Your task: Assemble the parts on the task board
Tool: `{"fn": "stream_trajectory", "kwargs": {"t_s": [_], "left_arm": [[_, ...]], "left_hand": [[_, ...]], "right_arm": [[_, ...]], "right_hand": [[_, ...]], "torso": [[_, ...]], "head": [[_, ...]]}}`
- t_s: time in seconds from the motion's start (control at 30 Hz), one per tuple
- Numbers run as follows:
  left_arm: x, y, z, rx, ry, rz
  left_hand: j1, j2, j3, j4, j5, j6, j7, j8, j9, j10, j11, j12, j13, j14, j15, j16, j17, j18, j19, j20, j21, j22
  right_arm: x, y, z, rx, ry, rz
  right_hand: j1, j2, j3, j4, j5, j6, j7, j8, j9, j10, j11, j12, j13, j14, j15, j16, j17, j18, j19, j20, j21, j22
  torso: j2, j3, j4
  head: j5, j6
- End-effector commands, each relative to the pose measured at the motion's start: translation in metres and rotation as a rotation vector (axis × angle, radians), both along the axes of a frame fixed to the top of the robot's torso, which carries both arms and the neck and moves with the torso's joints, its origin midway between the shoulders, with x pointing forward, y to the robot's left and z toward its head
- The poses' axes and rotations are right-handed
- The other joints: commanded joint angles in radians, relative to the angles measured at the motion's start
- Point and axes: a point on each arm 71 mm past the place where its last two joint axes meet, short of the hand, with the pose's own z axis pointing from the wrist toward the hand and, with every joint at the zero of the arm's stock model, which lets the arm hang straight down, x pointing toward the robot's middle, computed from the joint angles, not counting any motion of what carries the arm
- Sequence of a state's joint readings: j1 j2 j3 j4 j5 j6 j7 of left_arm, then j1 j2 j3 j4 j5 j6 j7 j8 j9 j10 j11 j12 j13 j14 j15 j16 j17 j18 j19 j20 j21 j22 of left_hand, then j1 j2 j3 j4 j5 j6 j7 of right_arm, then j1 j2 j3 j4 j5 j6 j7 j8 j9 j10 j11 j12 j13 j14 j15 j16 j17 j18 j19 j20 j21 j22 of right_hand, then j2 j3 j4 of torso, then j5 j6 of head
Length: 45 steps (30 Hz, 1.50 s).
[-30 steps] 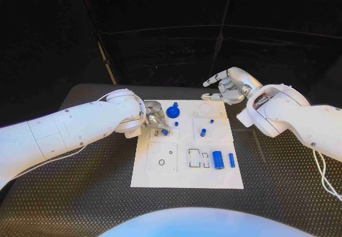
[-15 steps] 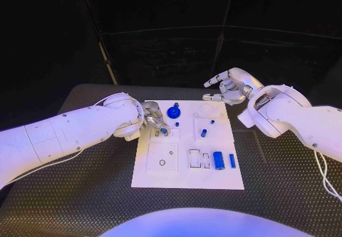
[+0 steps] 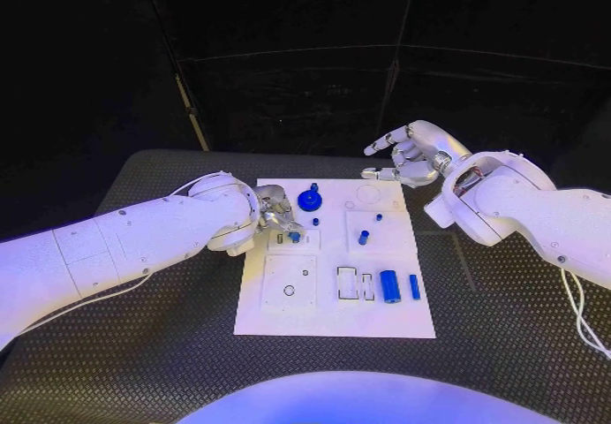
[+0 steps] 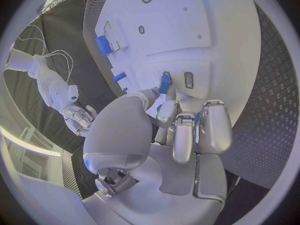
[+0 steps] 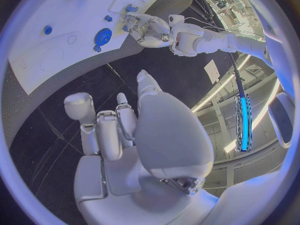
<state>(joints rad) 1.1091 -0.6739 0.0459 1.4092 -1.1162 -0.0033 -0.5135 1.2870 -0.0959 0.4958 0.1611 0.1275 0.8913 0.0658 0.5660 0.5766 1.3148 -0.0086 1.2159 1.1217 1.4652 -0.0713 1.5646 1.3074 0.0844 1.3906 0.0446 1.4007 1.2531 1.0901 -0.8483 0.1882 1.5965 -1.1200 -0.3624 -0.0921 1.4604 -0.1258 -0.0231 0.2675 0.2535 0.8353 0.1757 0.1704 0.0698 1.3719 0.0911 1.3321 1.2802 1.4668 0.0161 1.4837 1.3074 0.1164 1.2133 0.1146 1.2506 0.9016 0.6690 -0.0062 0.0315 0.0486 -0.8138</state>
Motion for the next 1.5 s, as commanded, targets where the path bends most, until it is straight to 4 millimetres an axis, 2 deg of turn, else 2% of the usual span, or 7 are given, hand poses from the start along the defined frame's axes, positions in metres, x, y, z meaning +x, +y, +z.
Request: {"fn": "stream_trajectory", "kwargs": {"t_s": [0.03, 1.5], "left_arm": [[0.0013, -0.0008, 0.0017, -0.002, -0.025, 0.000], [-0.0015, 0.0006, -0.0021, 0.030, 0.023, -0.037]], "left_hand": [[0.008, 0.006, 0.096, -0.092, 0.003, 0.006, -0.001, 0.005, 0.002, 0.009, -0.001, 0.002, -0.001, 0.106, 0.005, 0.006, 0.263, -0.016, 0.004, 0.002, 0.004, 0.001], [0.000, 0.003, 0.102, -0.093, 0.002, 0.005, -0.001, 0.007, 0.005, 0.007, -0.001, -0.002, -0.006, 0.106, 0.005, 0.006, 0.263, -0.016, 0.002, 0.002, 0.002, -0.003]], "right_arm": [[-0.0001, 0.0015, 0.0015, -0.001, -0.007, 0.012], [0.0015, 0.0016, 0.0002, -0.002, -0.005, 0.014]], "right_hand": [[-0.001, 0.011, -0.007, 0.000, -0.002, 0.000, -0.002, 0.005, 0.000, 0.002, -0.006, 0.001, 0.001, 0.060, -0.008, -0.003, 0.068, 0.010, -0.004, 0.001, -0.004, -0.001], [-0.001, 0.011, -0.007, 0.000, -0.002, 0.000, -0.002, 0.005, 0.000, 0.002, -0.006, 0.001, 0.001, 0.060, -0.008, -0.003, 0.068, 0.010, -0.004, 0.001, -0.004, -0.001]], "torso": [[0.000, 0.0004, 0.0006], [0.000, 0.0002, 0.0004]], "head": [[0.000, -0.001], [-0.002, -0.014]]}}
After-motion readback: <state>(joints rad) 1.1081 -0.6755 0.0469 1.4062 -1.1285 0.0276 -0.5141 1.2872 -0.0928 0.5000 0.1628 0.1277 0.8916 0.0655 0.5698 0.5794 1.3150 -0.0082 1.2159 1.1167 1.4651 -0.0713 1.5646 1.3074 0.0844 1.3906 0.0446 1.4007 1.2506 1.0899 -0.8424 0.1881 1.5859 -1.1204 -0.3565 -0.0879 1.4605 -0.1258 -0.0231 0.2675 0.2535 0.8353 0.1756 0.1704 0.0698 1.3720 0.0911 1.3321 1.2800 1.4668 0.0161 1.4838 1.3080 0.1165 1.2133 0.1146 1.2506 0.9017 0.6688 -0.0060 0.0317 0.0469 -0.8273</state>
